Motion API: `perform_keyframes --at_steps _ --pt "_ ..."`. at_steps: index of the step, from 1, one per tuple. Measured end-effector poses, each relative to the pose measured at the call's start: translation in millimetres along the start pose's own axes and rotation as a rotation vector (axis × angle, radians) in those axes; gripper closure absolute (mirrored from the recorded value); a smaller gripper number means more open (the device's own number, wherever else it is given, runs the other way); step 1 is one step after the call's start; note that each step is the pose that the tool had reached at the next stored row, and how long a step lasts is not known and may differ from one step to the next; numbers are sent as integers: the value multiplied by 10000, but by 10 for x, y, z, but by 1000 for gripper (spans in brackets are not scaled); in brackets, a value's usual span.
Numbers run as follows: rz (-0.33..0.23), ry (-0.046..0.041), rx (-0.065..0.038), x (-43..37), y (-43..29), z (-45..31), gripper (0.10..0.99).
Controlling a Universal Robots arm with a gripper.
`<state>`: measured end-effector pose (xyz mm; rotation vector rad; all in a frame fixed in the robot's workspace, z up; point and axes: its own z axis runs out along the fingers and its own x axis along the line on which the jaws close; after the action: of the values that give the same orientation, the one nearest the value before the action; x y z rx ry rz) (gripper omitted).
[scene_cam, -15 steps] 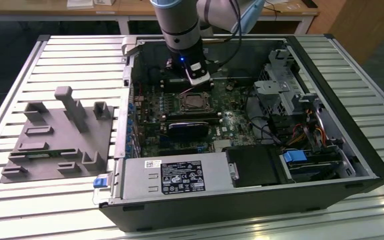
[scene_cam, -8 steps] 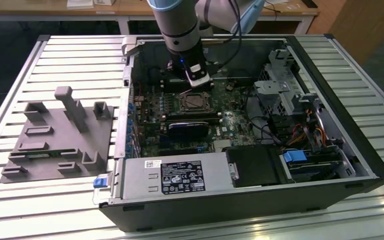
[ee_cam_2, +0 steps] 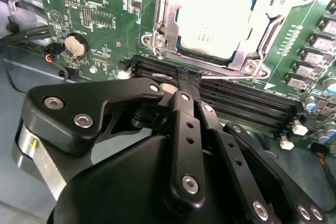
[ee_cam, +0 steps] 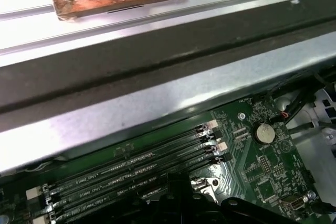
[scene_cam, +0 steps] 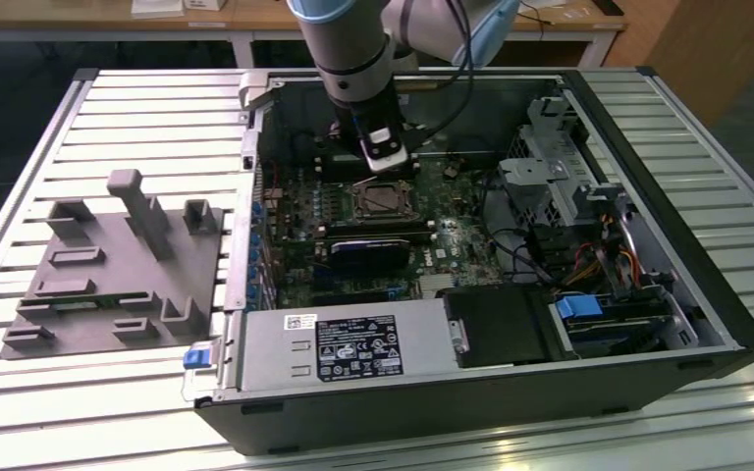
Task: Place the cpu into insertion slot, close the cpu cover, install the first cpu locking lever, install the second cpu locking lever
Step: 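Install the first cpu locking lever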
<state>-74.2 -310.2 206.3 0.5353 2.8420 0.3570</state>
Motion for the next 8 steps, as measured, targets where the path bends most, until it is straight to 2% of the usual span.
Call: perform_keyframes --at_steps 8 --pt "513 -151 97 23 30 33 980"
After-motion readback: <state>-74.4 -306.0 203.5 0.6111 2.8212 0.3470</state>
